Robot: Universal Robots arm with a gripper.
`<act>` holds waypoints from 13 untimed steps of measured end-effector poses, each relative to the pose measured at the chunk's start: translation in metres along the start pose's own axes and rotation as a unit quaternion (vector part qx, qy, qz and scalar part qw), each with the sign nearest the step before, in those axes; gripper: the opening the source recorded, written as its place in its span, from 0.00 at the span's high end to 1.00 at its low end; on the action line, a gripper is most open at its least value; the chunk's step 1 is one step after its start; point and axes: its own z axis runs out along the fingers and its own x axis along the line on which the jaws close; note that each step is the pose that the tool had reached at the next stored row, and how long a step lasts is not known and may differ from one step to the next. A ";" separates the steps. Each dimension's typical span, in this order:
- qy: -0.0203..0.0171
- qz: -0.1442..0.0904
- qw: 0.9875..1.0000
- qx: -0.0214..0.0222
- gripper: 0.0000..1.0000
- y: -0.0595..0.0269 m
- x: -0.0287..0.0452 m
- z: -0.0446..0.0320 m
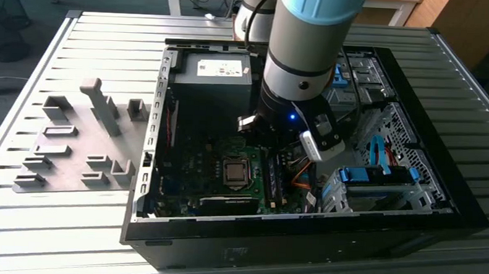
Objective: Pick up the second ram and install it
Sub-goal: 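Insert the second ram into the second slot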
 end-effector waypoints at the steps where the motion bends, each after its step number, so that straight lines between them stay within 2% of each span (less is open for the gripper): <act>1: 0.000 0.000 1.000 0.000 0.86 0.0000 0.0000 0.0000; 13: 0.000 0.000 1.000 -0.001 0.86 -0.0001 -0.0002 0.0042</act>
